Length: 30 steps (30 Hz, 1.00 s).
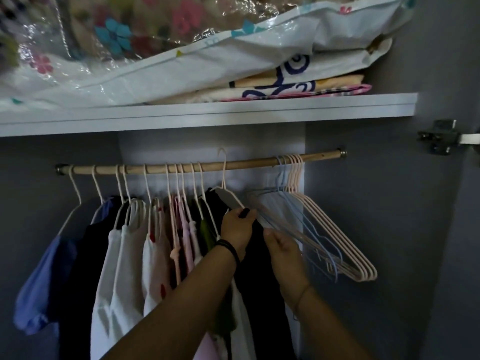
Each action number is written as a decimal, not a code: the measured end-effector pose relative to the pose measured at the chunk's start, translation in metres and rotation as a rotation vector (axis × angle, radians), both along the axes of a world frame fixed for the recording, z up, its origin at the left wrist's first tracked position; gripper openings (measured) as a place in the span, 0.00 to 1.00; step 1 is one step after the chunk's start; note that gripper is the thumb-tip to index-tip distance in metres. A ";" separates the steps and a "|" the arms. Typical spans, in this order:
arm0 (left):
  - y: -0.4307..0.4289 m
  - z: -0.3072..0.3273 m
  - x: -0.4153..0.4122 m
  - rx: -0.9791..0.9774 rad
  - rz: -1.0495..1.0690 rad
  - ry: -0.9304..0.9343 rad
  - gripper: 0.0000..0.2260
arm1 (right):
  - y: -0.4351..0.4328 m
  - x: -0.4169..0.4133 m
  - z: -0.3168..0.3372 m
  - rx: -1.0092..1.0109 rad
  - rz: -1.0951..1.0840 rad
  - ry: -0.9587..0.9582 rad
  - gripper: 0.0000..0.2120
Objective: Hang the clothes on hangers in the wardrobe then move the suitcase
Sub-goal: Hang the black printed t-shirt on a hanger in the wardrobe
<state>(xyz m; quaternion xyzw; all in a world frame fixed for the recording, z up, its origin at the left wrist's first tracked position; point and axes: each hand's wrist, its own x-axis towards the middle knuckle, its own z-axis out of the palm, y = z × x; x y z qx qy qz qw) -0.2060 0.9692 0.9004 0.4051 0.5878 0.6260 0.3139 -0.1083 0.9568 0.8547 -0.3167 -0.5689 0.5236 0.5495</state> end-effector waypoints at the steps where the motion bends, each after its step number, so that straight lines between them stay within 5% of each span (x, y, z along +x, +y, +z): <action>1: 0.003 -0.003 -0.003 -0.015 0.001 0.010 0.08 | 0.000 -0.002 -0.003 -0.004 0.003 -0.003 0.15; 10: -0.011 -0.019 -0.018 -0.073 -0.137 0.049 0.05 | -0.010 -0.009 -0.019 -0.075 0.084 0.019 0.14; 12: -0.018 -0.019 -0.018 -0.065 -0.184 0.050 0.11 | -0.017 -0.008 -0.019 -0.064 0.088 -0.003 0.12; 18: -0.053 -0.017 -0.017 -0.023 -0.177 0.161 0.05 | -0.034 -0.006 -0.021 0.088 -0.113 -0.317 0.06; 23: -0.090 -0.021 -0.018 0.034 -0.144 0.205 0.07 | -0.066 -0.003 -0.013 0.127 -0.242 -0.416 0.15; 26: -0.114 -0.025 -0.024 0.026 -0.096 0.266 0.16 | -0.088 -0.002 -0.008 0.145 -0.256 -0.446 0.16; 30: -0.157 -0.027 -0.036 0.038 -0.029 0.269 0.06 | -0.116 -0.006 -0.002 0.222 -0.239 -0.470 0.17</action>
